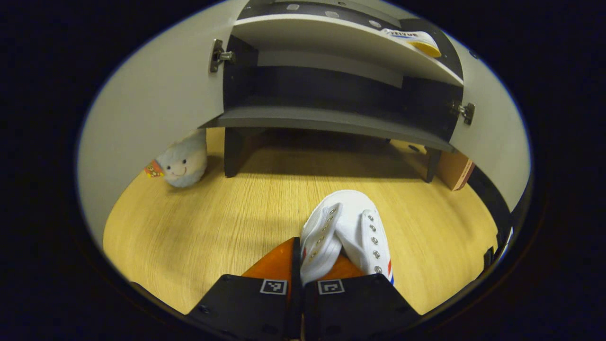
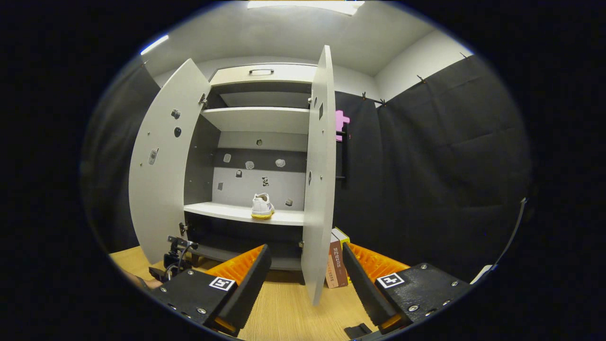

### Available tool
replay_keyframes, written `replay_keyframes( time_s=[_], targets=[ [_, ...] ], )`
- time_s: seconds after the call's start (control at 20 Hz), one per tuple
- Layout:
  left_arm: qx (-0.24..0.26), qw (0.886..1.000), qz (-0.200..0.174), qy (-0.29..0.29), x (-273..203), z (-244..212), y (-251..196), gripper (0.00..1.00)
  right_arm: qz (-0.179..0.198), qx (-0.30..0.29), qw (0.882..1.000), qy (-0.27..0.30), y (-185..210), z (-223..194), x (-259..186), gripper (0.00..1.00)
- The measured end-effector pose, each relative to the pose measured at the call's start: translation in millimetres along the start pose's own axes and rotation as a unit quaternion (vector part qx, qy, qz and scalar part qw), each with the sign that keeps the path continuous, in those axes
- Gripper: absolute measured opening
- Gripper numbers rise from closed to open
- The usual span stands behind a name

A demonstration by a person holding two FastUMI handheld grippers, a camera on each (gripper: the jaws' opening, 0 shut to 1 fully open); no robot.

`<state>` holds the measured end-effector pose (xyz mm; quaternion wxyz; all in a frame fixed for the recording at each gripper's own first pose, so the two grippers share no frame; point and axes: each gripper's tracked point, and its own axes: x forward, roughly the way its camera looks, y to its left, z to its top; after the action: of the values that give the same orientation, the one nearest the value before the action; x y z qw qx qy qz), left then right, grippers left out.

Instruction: Grab one shoe with the right hand and put it into the shoe cabinet, grab the other shoe with the left hand and put it into the shoe cabinet; then close the right door with the right hand and the left door with the left hand.

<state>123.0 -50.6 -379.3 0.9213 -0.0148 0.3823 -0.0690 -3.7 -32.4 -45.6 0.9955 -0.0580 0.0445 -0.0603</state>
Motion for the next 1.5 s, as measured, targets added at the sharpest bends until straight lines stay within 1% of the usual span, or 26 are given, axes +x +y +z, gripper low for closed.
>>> replay_keyframes(
  time_s=[0.05, 0.15, 0.25, 0.3, 0.45, 0.55, 0.6, 0.7, 0.75, 0.85, 0.95, 1.0, 1.1, 1.15, 1.2, 1.3, 1.4, 1.5],
  targets=[
    [-0.003, 1.0, -0.002, -0.019, -20, 18, -6, 0.09, 0.0, 0.0, 1.0, 0.0, -1, 0, 1, 0.93],
    [-0.013, 0.998, -0.017, -0.062, -65, 63, -22, 0.09, 0.002, -0.003, 1.0, -0.001, 0, -5, 8, 0.93],
    [-0.013, 0.995, -0.038, -0.095, -104, 114, -43, 0.09, 0.004, -0.003, 1.0, 0.004, 0, -10, 12, 0.93],
    [-0.013, 0.992, -0.04, -0.117, -122, 142, -47, 0.09, 0.008, 0.0, 1.0, 0.004, 2, -10, 14, 0.93],
    [-0.013, 0.986, -0.026, -0.165, -152, 224, -45, 0.09, 0.014, 0.006, 1.0, -0.001, 6, -5, 16, 0.93],
    [-0.006, 0.98, -0.03, -0.198, -163, 269, -48, 0.09, 0.016, 0.004, 1.0, -0.007, 4, 2, 17, 0.93],
    [-0.009, 0.978, -0.03, -0.206, -155, 292, -46, 0.09, 0.017, 0.005, 1.0, -0.009, 2, 3, 17, 0.93],
    [-0.011, 0.978, -0.018, -0.208, -127, 341, -46, 0.09, 0.02, 0.007, 1.0, -0.011, 3, 7, 17, 0.93],
    [-0.004, 0.98, -0.01, -0.198, -110, 356, -45, 0.09, 0.02, 0.008, 1.0, -0.013, 2, 8, 18, 0.93],
    [-0.008, 0.983, 0.007, -0.183, -72, 382, -44, 0.09, 0.021, 0.007, 1.0, -0.017, 2, 6, 16, 0.93],
    [-0.013, 0.987, 0.025, -0.159, -30, 395, -41, 0.09, 0.013, 0.006, 1.0, -0.017, -3, 7, 15, 0.93],
    [-0.012, 0.988, 0.037, -0.148, -6, 400, -38, 0.09, 0.011, 0.014, 1.0, -0.017, -3, 7, 14, 0.93],
    [-0.015, 0.989, 0.078, -0.121, 33, 402, -21, 0.09, 0.0, 0.027, 0.999, -0.028, -5, 14, 14, 0.93],
    [-0.023, 0.99, 0.091, -0.106, 47, 401, -15, 0.09, -0.004, 0.032, 0.999, -0.032, -6, 15, 13, 0.98],
    [-0.035, 0.99, 0.101, -0.088, 59, 396, -9, 0.09, -0.005, 0.034, 0.999, -0.032, -7, 15, 12, 0.93],
    [-0.054, 0.99, 0.113, -0.059, 75, 385, -1, 0.09, -0.013, 0.032, 0.999, -0.025, -13, 10, 13, 0.93],
    [-0.046, 0.99, 0.125, -0.042, 85, 377, 5, 0.1, -0.023, 0.03, 0.999, -0.018, -22, 4, 16, 0.93],
    [-0.043, 0.989, 0.132, -0.04, 90, 377, 7, 0.1, -0.03, 0.037, 0.999, -0.013, -27, 1, 18, 0.93]
  ],
)
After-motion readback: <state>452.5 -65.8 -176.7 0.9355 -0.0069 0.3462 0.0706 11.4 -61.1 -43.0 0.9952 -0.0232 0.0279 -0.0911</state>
